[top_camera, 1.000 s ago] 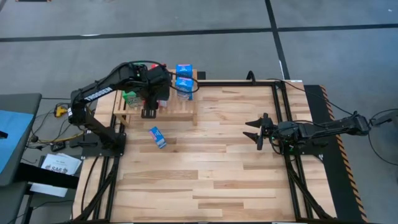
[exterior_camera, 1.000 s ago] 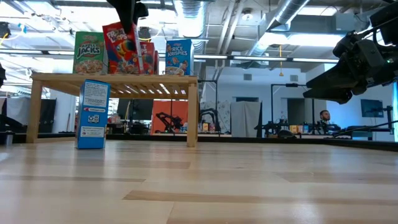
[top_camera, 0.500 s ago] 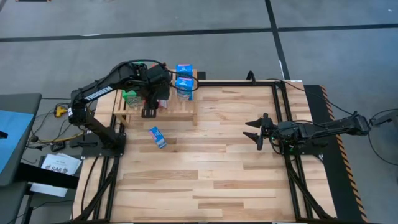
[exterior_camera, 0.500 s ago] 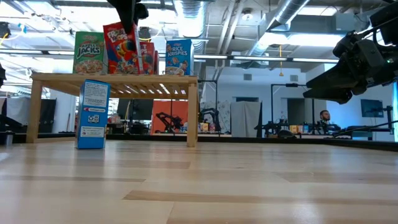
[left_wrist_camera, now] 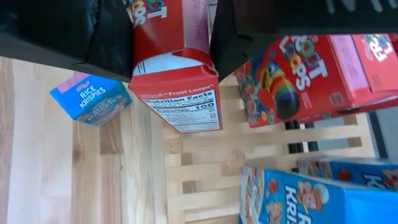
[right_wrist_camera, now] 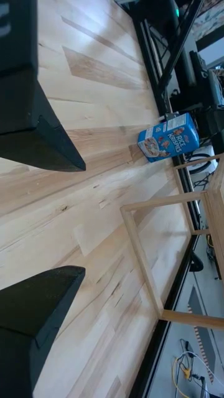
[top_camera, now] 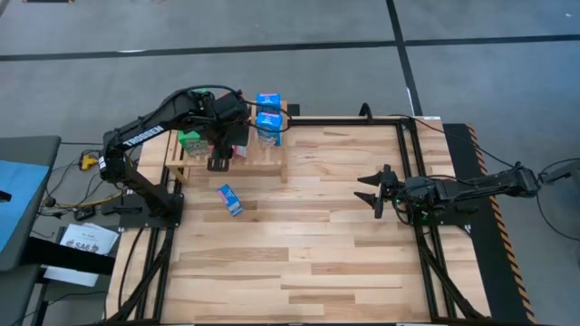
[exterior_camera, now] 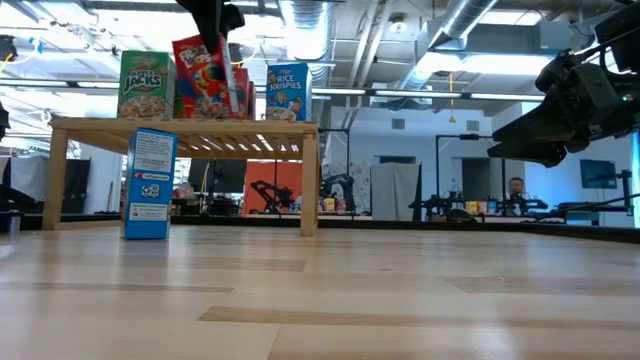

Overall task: Stack cereal on shelf
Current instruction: Put the red cereal box on the shelf aligned with the other red cereal box

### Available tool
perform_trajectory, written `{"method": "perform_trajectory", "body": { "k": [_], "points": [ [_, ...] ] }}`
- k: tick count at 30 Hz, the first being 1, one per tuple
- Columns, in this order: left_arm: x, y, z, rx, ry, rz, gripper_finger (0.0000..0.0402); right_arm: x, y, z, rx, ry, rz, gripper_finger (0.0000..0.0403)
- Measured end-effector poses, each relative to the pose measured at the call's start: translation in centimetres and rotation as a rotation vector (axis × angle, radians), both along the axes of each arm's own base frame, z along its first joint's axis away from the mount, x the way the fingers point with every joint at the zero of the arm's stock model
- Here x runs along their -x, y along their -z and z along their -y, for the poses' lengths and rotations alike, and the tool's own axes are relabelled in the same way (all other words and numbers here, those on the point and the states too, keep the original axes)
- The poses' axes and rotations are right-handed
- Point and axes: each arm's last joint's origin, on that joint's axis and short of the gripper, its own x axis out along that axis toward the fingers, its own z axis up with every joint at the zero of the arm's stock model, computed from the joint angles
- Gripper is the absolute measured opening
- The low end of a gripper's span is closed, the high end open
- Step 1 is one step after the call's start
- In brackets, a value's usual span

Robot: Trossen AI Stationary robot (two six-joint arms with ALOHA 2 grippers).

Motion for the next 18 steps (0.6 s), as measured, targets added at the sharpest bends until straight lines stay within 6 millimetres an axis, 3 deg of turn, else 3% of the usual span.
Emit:
{"method": "perform_trajectory", "body": {
  "k": [11,18],
  "points": [
    [0.06,-0.05,-0.43,-0.049,-0.020,-0.008,0.0242,0.00,0.00,0.00,0.000,0.000,0.000,0.0286],
    [0.00,-0.27,-0.48,-0.063,-0.025,0.006,0.0259,0.00,0.00,0.00,0.000,0.000,0.000,0.0286]
  ]
}}
